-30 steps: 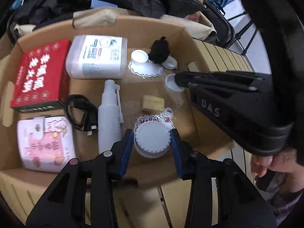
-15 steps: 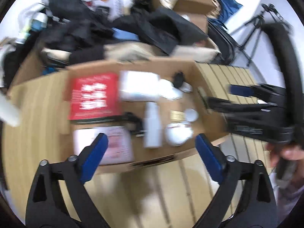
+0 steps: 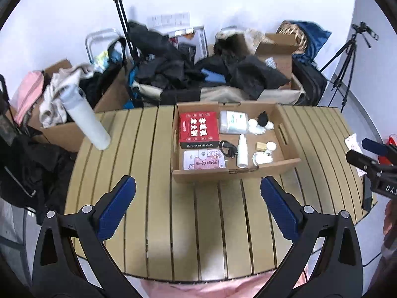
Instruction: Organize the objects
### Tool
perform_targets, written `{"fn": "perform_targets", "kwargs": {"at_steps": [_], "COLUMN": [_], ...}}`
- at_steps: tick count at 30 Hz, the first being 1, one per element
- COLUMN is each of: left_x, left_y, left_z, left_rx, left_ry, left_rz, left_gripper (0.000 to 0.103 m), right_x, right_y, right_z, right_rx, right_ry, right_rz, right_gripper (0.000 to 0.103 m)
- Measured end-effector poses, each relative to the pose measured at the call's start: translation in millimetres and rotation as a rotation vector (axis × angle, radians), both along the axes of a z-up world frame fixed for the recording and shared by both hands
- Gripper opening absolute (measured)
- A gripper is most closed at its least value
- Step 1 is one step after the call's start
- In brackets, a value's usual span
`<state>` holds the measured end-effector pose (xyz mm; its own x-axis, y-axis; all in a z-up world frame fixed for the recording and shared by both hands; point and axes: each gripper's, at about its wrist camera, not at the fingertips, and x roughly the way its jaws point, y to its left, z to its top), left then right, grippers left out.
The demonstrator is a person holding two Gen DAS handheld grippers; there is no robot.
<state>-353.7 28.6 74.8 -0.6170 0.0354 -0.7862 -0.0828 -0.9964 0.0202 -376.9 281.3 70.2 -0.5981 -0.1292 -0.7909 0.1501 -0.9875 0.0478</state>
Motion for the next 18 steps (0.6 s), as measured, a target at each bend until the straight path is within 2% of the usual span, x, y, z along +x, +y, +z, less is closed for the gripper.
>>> {"fn": "perform_targets", "kwargs": {"at_steps": [4,8,11,15,18], "left_x": [61.1,124.1,171.7,234.0,294.0], "left_y": [-4.1,-9.2,-10.5,-15.9,-24.3], "left_z": [16.3,19.4,10.2,-11.7,-34.5], "left_rx": [0.016,0.041,0.018,-0.066,-0.045], "left_ry": [0.098,0.169,0.203,0.227,0.26], "left_rz": [-0.01,-0.015,-0.038,-0.039,0.026], "left_gripper": [0.103,0.103,0.103,0.103,0.103], "right_x": [60.4,130.3,178.4,246.3,307.3], "right_y": [-2.1,-6.8,-11.8,-22.6,-34.2], "right_z": [10.2,9.0,-0.7,-19.4,-42.0], "right_rx": [-0.042,-0.052,-0.025,-0.013,-0.067], "right_ry": [0.084,0.147,0.166,0.179,0.188], "right_rz": [0.01,0.015,0.016,0.012,0.02], "right_gripper": [0.082,0.082,0.082,0.082,0.082]}}
